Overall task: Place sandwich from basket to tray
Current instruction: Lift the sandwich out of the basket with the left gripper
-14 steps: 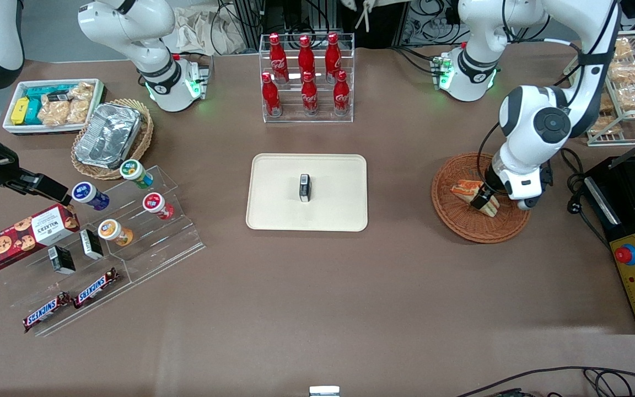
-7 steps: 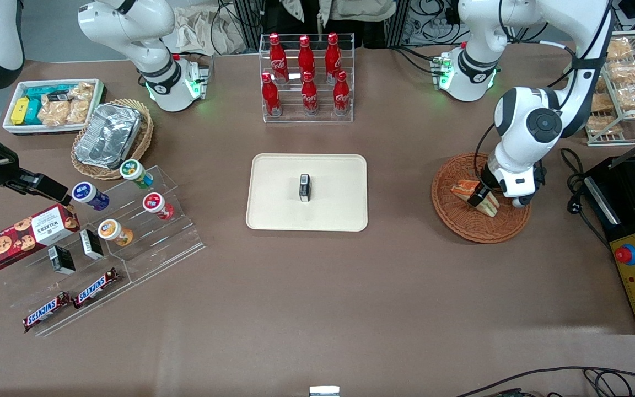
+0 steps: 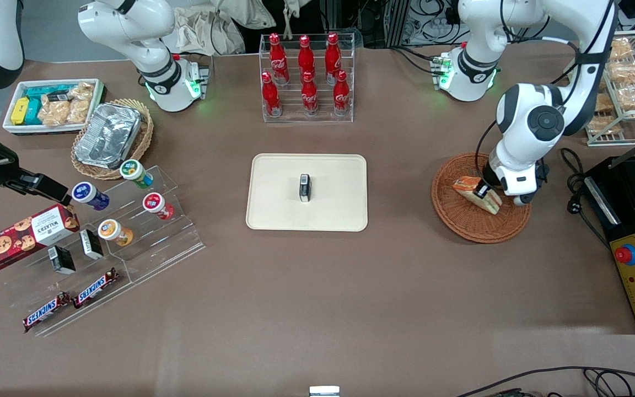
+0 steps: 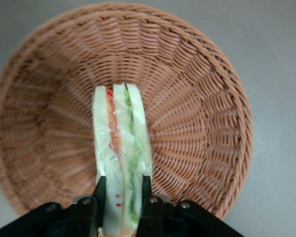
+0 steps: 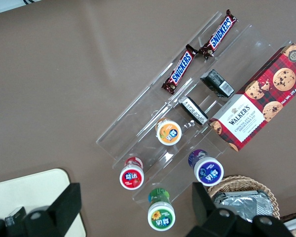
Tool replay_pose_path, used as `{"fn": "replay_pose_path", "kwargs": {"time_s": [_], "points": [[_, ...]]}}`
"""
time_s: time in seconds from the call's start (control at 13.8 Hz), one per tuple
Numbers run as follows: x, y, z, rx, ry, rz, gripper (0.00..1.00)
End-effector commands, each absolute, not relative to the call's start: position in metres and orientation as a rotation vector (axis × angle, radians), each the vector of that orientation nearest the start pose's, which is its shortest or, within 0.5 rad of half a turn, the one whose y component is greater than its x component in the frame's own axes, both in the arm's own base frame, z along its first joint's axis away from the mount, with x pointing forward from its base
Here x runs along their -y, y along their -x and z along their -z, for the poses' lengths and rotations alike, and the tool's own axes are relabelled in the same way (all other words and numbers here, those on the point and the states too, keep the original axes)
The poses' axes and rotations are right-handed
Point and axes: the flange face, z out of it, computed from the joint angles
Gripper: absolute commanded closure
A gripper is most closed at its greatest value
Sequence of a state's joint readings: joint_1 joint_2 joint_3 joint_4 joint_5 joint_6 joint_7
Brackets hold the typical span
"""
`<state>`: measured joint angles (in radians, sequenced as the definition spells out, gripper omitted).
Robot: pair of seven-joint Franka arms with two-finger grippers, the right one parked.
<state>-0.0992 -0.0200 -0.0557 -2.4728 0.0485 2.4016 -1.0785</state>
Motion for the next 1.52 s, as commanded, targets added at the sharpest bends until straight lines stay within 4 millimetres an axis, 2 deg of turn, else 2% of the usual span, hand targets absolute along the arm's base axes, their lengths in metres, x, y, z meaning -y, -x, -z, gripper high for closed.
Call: {"fn": "replay_pose_path", "kwargs": {"time_s": [0.0,0.07,0.22,0.43,0.58,0.72,0.94,1.23,1.45], "points": [[0.075,-0.477,-0.356,1.295,2.737,-0.068,1.00],[0.079,-0.484,-0.382,1.262,2.726,-0.081,1.00],[0.102,-0.497,-0.436,1.116,2.757,-0.079,1.00],[0.116,-0.504,-0.509,0.850,2.842,-0.113,1.00],[0.118,-0.502,-0.545,0.656,2.902,-0.142,1.00],[0.118,-0.494,-0.573,0.368,2.970,-0.170,1.00],[0.126,-0.477,-0.586,0.096,3.082,-0.229,1.00],[0.175,-0.461,-0.578,-0.015,3.084,-0.275,1.00],[0.209,-0.454,-0.563,-0.055,3.083,-0.276,1.00]]}}
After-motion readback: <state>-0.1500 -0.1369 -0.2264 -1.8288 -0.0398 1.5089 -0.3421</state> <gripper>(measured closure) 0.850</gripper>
